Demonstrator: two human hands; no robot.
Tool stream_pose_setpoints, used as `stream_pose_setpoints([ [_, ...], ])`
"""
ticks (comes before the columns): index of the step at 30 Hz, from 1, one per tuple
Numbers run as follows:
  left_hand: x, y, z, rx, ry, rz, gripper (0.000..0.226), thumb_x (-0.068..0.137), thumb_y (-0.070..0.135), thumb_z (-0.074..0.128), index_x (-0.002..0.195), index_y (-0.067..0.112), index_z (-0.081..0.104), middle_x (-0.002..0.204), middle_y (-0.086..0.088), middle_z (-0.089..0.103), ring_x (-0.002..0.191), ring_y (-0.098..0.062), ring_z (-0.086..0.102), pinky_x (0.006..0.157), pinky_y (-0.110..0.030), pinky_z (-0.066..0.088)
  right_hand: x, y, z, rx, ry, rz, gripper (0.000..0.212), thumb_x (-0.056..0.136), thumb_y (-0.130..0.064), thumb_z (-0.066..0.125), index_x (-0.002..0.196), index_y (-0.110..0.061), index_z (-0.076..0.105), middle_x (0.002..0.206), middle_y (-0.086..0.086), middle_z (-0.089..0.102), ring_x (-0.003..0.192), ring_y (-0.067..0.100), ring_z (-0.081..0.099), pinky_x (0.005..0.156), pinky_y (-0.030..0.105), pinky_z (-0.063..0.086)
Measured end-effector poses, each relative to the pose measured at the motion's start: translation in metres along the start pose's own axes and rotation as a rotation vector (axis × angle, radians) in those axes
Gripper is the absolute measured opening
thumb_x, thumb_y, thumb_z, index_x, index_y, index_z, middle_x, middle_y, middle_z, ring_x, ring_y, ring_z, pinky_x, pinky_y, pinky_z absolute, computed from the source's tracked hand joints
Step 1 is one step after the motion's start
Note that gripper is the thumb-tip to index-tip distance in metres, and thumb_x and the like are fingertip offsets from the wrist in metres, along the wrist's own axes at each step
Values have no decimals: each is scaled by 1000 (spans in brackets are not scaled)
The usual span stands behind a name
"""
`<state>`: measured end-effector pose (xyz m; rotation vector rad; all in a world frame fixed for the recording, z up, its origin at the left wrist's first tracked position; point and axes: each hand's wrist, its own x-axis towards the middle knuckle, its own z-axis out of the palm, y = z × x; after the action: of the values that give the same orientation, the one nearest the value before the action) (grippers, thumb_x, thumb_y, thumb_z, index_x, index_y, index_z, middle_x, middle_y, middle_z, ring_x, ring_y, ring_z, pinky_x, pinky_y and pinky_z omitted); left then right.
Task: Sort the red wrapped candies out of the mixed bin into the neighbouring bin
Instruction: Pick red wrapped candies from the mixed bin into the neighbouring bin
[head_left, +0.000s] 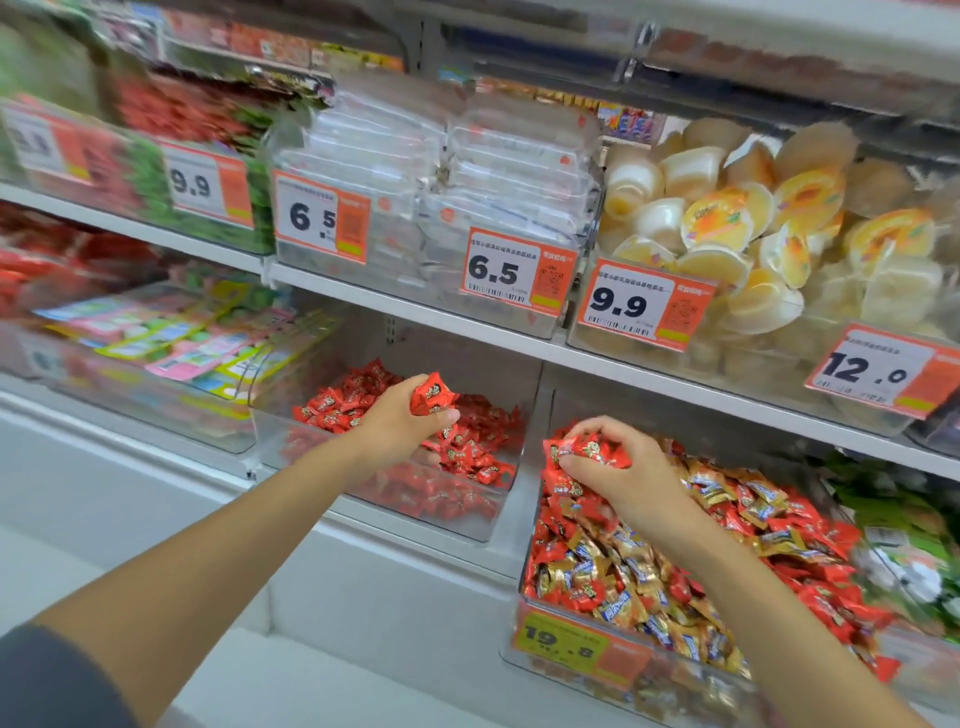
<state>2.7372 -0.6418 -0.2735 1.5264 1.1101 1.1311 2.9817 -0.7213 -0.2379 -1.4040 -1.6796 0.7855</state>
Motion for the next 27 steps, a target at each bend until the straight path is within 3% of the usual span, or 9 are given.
stream_pose_setpoints([
  [4,24,-22,-47,4,85,-84,15,91,7,62,86,15,51,72,0,52,57,-6,54,49,-23,54,54,-13,40,-73,-45,-63,8,84,-14,72,86,-16,64,61,-7,58,45,2,46,42,18,39],
  [7,53,-43,-88,117,156,-127,17,90,9,65,85,16,51,75,-5,51,65,-16,52,53,-33,57,102,-2,77,-75,-67,1,9,81,-19,73,82,-20,64,68,0,63,54,10,56,53,35,54],
  [9,68,-49,-105,229,138,-123,29,82,20,76,104,16,58,91,-5,60,82,-21,58,67,-42,59,127,3,99,-140,-60,23,15,81,-22,75,91,-19,65,79,0,67,52,4,56,52,24,49],
  [10,77,-54,-110,337,93,-133,60,74,32,82,124,15,54,112,-6,60,101,-23,58,85,-46,56,137,6,107,-161,-83,35,26,79,-27,78,100,-20,65,92,0,69,60,1,59,58,18,49],
  [12,87,-60,-115,635,-44,-196,107,66,43,86,152,24,26,152,-12,28,142,-29,25,115,-42,30,154,11,120,-233,-251,89,70,73,-45,81,134,-23,54,132,-3,57,109,4,60,92,14,42],
  [15,91,-71,-118,744,-110,-228,114,62,42,87,153,33,17,160,-16,4,148,-32,4,119,-44,19,164,16,124,-424,-512,124,107,70,-61,76,155,-27,18,158,-9,23,145,8,23,114,19,15],
  [19,71,-74,-122,653,9,-135,64,72,31,81,131,26,55,128,-2,58,120,-15,54,101,-29,43,147,12,103,-573,-325,-75,72,83,-38,74,146,-23,42,147,-4,47,135,12,42,110,19,28],
  [23,33,-45,-79,554,28,-26,26,81,13,73,103,24,65,102,-1,67,95,-14,63,92,-32,51,93,20,52,-585,25,-216,20,86,-15,63,104,-24,68,93,-8,64,85,9,58,83,28,46],
  [27,-1,-7,-6,499,-37,82,22,83,12,67,102,21,68,97,4,69,86,-9,64,78,-16,49,30,42,-7,-539,112,-88,23,86,-11,64,85,-34,64,81,-5,65,74,10,59,72,30,46],
])
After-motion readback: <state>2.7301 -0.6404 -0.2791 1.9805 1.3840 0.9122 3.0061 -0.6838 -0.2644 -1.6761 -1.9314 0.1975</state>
